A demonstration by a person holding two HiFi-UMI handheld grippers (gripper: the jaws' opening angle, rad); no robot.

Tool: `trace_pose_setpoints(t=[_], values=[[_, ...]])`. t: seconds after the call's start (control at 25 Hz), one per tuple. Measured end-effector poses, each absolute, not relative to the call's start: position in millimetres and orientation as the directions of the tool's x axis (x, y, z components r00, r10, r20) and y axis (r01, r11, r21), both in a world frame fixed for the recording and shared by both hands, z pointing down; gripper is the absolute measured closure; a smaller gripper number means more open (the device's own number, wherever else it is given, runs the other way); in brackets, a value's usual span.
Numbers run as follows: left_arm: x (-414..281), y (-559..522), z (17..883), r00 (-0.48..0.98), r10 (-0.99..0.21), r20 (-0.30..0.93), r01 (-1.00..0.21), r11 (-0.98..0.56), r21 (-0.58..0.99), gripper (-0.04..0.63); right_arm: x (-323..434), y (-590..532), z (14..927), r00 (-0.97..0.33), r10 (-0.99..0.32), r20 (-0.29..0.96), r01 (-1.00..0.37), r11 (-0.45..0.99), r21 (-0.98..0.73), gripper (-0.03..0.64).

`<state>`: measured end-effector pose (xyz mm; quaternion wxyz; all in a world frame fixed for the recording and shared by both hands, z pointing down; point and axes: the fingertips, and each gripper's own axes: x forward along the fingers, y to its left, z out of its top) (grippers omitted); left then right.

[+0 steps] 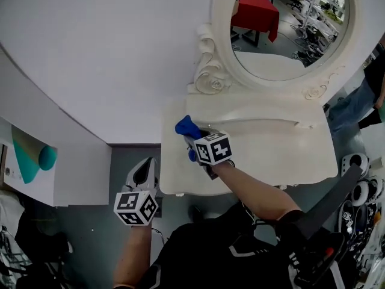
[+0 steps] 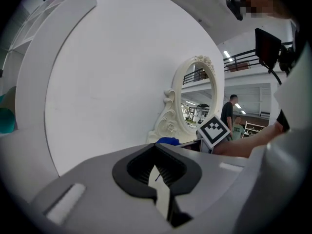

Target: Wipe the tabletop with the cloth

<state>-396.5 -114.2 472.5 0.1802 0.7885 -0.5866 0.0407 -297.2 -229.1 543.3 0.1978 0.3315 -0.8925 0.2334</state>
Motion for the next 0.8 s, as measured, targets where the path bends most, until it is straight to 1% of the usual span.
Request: trace_pose_setpoints(t=[0.2,0.4,0.56,0.8], values=[[-421.7,-100.1,477.0,0.275,-0.919,0.282,-0.949,-0.211,0.235,0.588,-355.0,-221.5,582.5,-0.708,-0.43,0.56,-0.656,0.695,-0.295,0.485],[-440.8,-88.7,491.9,0.239,-0.917,0.318,-0.956,-0.165,0.243,0.588,-389.5,-226.9,625.0,-0.673,-0.392,0.627,-0.672,0.677,-0.298,0.485],[-448.2,-87.0,499.0,0.224,-0.912,0.343,-0.96,-0.146,0.239,0.588,-397.6,-234.1,660.6,-0.619,-0.371,0.693,-0.699,0.662,-0.27,0.485],[-441.2,-92.1,500.4,0.247,-0.902,0.354,-0.955,-0.163,0.249,0.588,-388.6,-235.4,687.7,-0.575,-0.327,0.75,-0.724,0.631,-0.28,0.485]])
